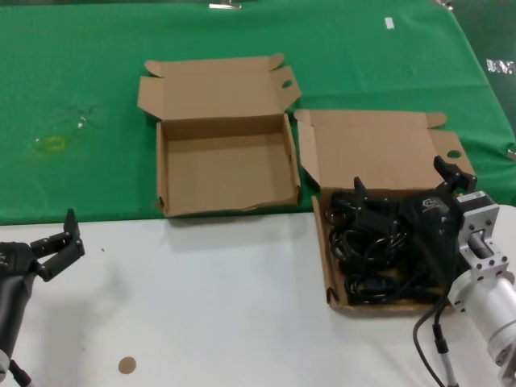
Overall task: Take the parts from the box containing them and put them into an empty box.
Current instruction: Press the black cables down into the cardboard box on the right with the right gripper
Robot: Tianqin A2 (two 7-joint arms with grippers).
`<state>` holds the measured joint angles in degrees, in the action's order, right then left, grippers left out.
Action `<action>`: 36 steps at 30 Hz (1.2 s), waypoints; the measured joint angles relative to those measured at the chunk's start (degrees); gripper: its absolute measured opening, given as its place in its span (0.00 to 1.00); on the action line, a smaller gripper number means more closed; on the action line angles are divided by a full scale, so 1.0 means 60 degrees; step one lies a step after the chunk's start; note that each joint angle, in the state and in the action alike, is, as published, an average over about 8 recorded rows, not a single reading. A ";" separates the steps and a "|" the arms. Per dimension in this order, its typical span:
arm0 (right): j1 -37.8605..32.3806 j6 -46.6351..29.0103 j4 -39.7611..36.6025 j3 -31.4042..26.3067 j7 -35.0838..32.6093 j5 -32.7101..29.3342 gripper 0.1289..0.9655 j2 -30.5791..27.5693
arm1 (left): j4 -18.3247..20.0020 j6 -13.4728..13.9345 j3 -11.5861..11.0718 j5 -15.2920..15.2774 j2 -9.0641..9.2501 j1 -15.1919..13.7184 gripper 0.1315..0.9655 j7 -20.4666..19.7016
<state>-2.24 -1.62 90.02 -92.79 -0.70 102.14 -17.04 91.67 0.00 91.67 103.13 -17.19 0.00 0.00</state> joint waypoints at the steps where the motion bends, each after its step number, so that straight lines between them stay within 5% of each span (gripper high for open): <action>1: 0.0000 0.0000 0.0000 0.0000 0.0000 0.0000 1.00 0.0000 | 0.0000 0.0000 0.0000 0.0000 0.0000 0.0000 1.00 0.0000; 20: 0.0000 0.0000 0.0000 0.0000 0.0000 0.0000 1.00 0.0000 | 0.0000 0.0000 0.0000 0.0000 0.0000 0.0000 1.00 0.0000; 36: 0.0000 0.0000 0.0000 0.0000 0.0000 0.0000 1.00 0.0000 | 0.0000 0.0000 0.0000 0.0000 0.0000 0.0000 0.83 0.0000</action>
<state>-2.24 -1.62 90.02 -92.79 -0.70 102.14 -17.04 91.67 0.00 91.67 103.13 -17.19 0.00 0.00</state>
